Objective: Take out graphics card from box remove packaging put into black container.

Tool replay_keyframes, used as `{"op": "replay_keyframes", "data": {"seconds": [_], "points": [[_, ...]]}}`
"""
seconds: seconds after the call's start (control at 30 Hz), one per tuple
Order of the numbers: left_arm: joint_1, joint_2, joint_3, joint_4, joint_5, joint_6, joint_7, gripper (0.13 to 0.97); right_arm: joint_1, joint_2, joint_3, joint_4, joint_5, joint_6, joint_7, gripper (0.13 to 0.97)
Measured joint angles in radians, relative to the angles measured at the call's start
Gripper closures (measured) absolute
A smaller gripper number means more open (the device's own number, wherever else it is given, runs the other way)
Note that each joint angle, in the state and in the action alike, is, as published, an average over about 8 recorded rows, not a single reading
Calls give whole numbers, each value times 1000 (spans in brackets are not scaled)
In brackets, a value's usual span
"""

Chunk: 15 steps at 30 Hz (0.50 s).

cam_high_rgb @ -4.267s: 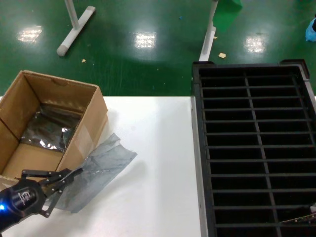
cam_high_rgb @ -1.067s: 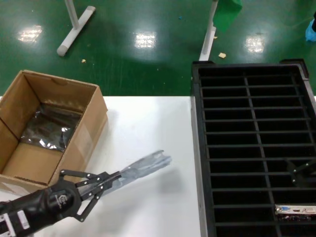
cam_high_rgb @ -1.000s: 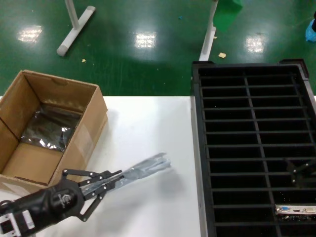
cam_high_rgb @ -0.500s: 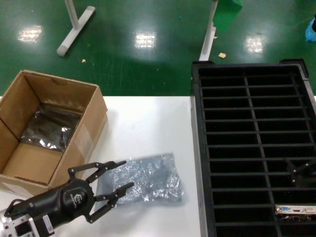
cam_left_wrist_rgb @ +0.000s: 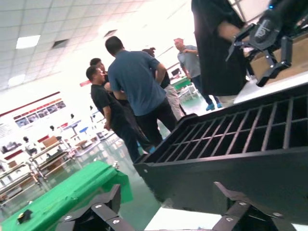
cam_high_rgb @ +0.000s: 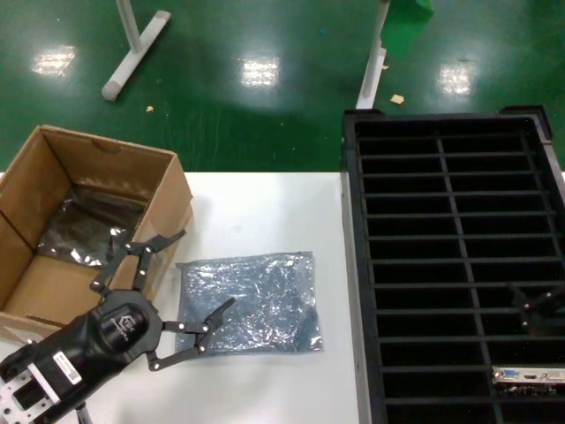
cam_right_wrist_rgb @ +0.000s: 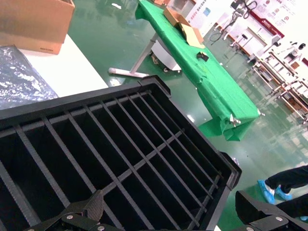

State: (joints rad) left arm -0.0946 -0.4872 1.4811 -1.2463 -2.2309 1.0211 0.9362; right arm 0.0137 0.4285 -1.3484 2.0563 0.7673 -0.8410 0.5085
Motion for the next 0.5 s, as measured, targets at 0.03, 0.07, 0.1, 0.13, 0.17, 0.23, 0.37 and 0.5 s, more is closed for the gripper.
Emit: {"op": "replay_keyframes", "data": {"seconds": [0.03, 0.07, 0.1, 0.13, 0.17, 0.23, 0.37, 0.5], "points": [[3, 4, -5, -6, -3, -7, -9, 500, 0, 0, -1, -1, 3, 2, -1, 129], [5, 6, -6, -10, -3, -12, -15, 500, 0, -1, -1, -3, 6, 5, -3, 129], [6, 7, -7, -12, -1, -18, -21, 500, 0, -2, -2, -5, 11, 9, -6, 129], [7, 9, -6, -15, 1, -24, -26, 500, 0, -2, -4, -7, 17, 13, -8, 129], [7, 10, -5, -17, 4, -31, -33, 500, 0, -3, -6, -11, 24, 19, -12, 129], [9, 13, -3, -23, 12, -49, -50, 451, 0, -6, -10, -19, 43, 35, -21, 129], [12, 21, 3, -38, 31, -93, -90, 354, -1, -11, -21, -39, 88, 71, -43, 129], [17, 30, 10, -55, 54, -145, -136, 290, -2, -18, -34, -62, 140, 114, -69, 129]]}}
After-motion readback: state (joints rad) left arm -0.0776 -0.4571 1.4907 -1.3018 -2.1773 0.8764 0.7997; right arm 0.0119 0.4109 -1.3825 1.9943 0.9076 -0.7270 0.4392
